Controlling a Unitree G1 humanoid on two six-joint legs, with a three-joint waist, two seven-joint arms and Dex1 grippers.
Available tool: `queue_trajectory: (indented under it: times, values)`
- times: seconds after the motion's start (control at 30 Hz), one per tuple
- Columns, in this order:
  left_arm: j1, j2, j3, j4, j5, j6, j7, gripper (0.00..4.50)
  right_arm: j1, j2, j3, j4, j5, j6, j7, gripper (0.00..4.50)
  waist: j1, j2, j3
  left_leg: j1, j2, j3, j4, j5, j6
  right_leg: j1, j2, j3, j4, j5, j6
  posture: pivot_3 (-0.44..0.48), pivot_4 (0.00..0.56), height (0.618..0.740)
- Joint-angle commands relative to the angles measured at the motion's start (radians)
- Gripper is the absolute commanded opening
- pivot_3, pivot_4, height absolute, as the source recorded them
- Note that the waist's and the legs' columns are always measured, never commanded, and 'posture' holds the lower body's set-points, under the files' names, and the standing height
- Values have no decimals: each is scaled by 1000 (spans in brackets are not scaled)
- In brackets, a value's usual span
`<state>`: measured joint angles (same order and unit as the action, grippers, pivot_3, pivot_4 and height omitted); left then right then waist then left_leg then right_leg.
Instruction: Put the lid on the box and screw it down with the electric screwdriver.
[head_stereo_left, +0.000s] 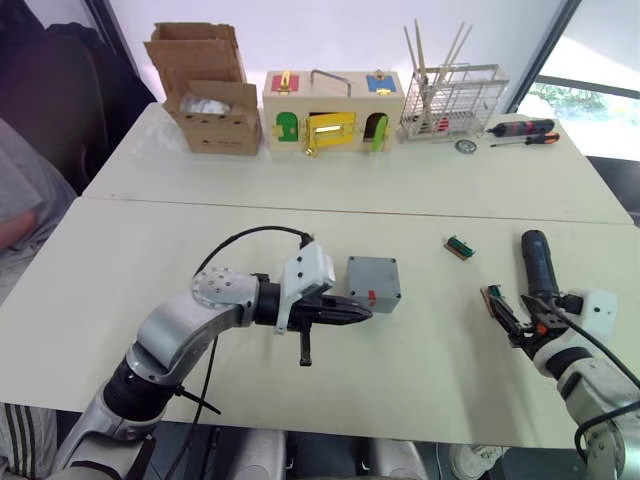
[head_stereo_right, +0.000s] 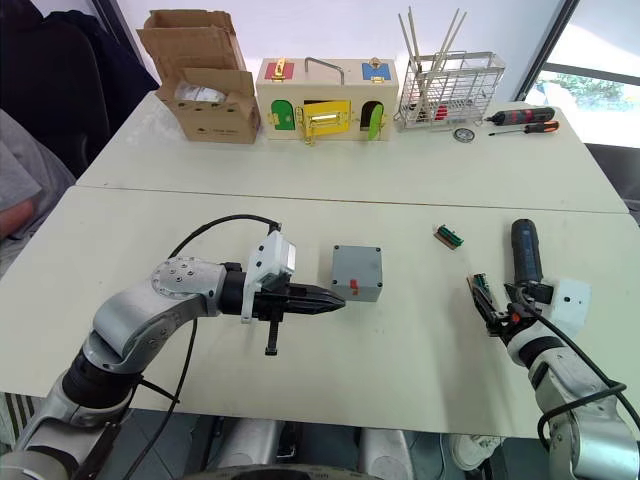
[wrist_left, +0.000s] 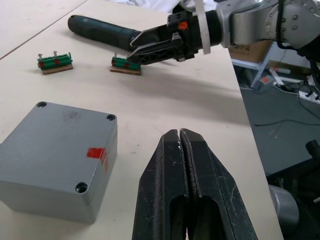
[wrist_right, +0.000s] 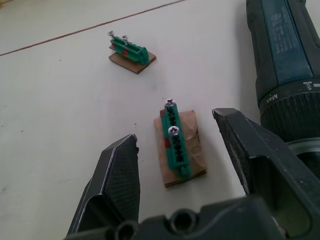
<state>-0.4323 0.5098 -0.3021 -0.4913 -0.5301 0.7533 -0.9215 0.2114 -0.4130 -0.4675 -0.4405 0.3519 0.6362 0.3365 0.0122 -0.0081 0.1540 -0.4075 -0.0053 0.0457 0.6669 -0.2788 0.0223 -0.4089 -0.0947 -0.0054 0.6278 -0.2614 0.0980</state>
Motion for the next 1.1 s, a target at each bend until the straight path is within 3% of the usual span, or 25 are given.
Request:
queue_trajectory:
  times: [0.03, 0.23, 0.33, 0.47, 1.1]
  values:
    - [4, 6, 8, -22, 3, -18, 10, 0, -26, -15, 16, 15, -10, -32, 2, 2867, -1, 0, 0, 0, 0, 0, 0, 0, 0, 0, 0, 0, 0, 0, 0, 0, 150, 731]
    - [16, 14, 16, -37, -8, -8, 26, 0, -43, -10, 27, 35, -13, -40, -3, 2867, -1, 0, 0, 0, 0, 0, 0, 0, 0, 0, 3, 0, 0, 0, 0, 0, 150, 731]
    - [18, 15, 15, -41, -11, -6, 33, 0, -44, -6, 31, 40, -14, -46, -5, 1969, 0, 0, 0, 0, 0, 0, 0, 0, 0, 0, 3, 0, 0, 0, 0, 0, 150, 731]
    - [16, 11, 9, -39, -8, -7, 40, 0, -43, -2, 30, 42, -15, -55, -14, 32, 0, 0, 0, 0, 0, 0, 0, 0, 0, 0, 3, 0, 0, 0, 0, 0, 150, 731]
    - [-1, 11, 18, 3, 1, -19, 21, 0, -24, 31, -57, -116, 71, -51, -78, 32, 0, 0, 0, 0, 0, 0, 0, 0, 0, 0, 4, 0, 1, 0, 0, 0, 150, 731]
